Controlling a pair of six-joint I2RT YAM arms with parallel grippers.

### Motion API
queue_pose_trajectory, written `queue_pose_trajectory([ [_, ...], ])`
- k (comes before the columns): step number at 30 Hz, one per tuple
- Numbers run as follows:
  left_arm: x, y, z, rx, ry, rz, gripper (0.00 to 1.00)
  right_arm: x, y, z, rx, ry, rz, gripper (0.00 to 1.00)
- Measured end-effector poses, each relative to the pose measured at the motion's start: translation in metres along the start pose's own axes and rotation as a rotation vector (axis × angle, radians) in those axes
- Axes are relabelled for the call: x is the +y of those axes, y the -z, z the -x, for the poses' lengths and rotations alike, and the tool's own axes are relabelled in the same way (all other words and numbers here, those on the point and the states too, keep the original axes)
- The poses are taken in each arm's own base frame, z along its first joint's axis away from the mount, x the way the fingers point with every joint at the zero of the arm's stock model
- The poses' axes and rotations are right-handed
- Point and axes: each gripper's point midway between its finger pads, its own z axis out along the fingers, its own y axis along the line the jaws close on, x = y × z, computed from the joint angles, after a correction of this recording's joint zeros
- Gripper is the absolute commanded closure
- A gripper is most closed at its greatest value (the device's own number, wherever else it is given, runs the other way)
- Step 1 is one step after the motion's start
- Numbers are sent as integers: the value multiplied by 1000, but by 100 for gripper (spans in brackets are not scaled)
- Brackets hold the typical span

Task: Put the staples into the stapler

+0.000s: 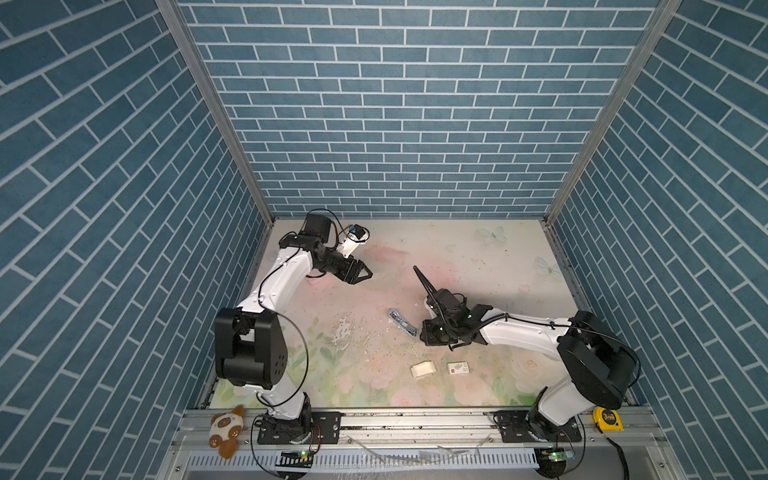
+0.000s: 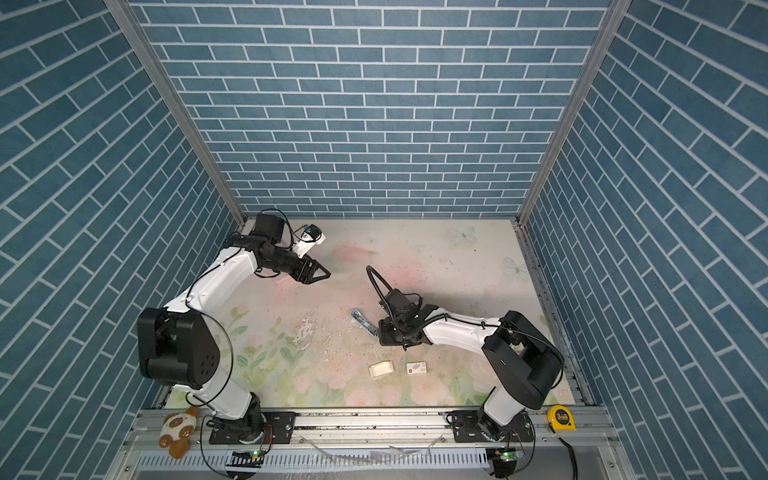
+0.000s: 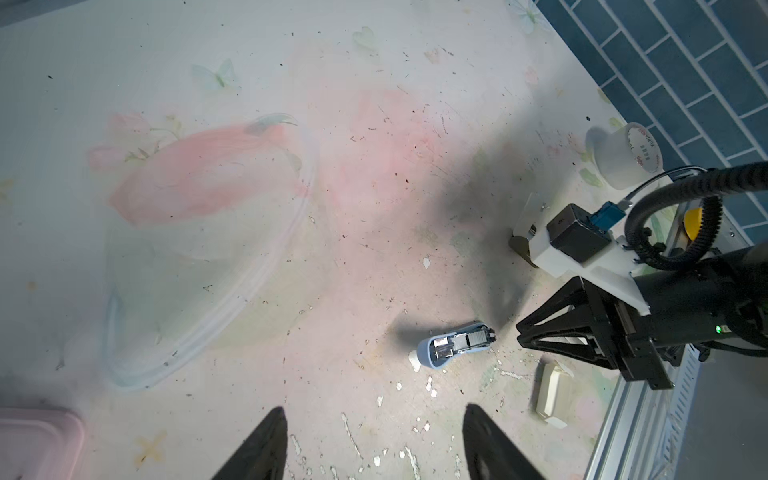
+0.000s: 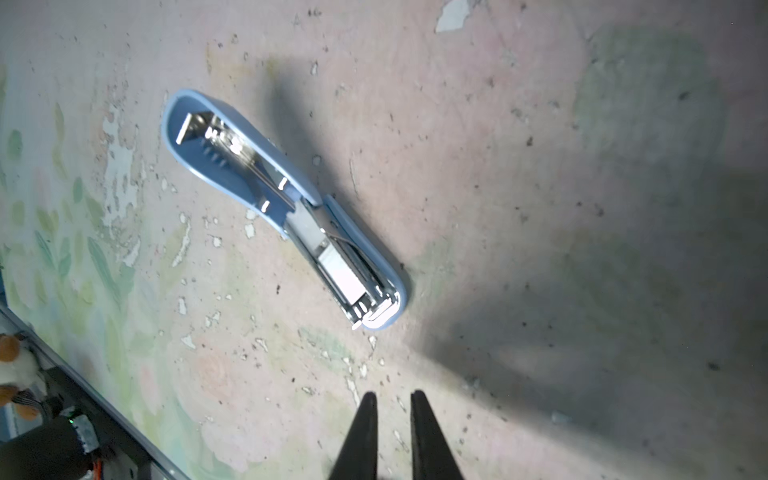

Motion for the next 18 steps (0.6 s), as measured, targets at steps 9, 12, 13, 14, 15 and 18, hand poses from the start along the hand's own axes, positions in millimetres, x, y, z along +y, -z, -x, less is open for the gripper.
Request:
queue_pose_trajectory([
  [9,-7,-31,-5,37,20,-41,43,-4,-20,-1,21,-69,-7,83],
  [12,-11,-43,-14,69,33,-64,46,-2,-22,1,16,-77,0,83],
  [13,-12,-46,-17,79,38,-71,46,-2,-22,1,16,-78,-1,83],
  [14,-13,-48,-21,89,42,-77,47,-3,-22,1,15,-79,-2,83],
  [15,-16,-51,-23,96,45,-84,47,-3,-22,2,15,-80,-1,83],
  [18,-22,-57,-29,115,56,-97,50,-4,-21,3,14,-89,-2,83],
])
